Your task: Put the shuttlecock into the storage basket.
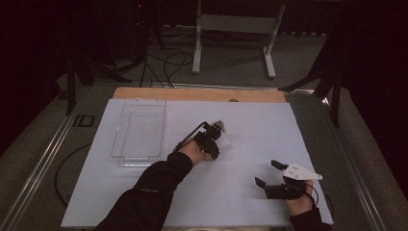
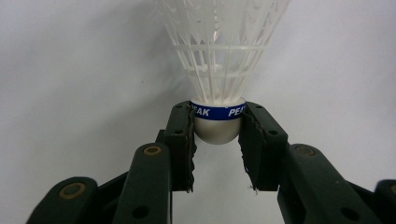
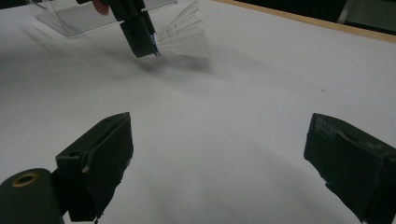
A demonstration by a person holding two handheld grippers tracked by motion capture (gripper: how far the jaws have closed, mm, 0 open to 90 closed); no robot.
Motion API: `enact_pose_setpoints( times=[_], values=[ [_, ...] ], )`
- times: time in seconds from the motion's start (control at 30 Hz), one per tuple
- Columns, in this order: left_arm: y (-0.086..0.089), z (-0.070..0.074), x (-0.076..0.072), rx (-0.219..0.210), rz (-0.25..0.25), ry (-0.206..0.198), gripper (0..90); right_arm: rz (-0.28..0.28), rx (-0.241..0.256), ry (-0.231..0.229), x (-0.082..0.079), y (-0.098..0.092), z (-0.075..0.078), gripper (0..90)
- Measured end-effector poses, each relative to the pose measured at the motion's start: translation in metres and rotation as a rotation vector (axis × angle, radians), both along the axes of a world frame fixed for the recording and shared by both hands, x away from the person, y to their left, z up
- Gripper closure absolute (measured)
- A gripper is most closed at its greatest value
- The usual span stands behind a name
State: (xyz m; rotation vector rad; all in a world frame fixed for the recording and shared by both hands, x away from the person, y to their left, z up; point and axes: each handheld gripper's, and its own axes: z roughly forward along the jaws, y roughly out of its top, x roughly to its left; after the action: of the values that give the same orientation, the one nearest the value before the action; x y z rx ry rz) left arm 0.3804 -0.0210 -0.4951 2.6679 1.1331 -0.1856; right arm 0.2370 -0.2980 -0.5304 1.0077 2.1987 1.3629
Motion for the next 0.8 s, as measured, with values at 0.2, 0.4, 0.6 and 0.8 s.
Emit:
enact_pose_setpoints(
  times=[0.2,0.4,0.6,0.8],
  values=[
    [0.004,0.006,-0.006,0.005,-0.065,0.026,66.4,-0.002,-0.006,-0.002,0.000,0.000,0.001,8.3],
    [0.012,0.015,-0.010,-0.008,-0.087,0.013,66.4,-0.004,-0.008,0.000,0.000,0.001,0.000,8.3],
    [0.017,0.021,-0.013,-0.007,-0.130,0.023,66.4,-0.005,-0.007,0.000,0.000,0.001,0.000,8.3],
    [0.023,0.027,-0.015,0.005,-0.159,0.023,66.4,-0.004,-0.007,0.001,0.000,0.001,0.000,8.3]
  ],
)
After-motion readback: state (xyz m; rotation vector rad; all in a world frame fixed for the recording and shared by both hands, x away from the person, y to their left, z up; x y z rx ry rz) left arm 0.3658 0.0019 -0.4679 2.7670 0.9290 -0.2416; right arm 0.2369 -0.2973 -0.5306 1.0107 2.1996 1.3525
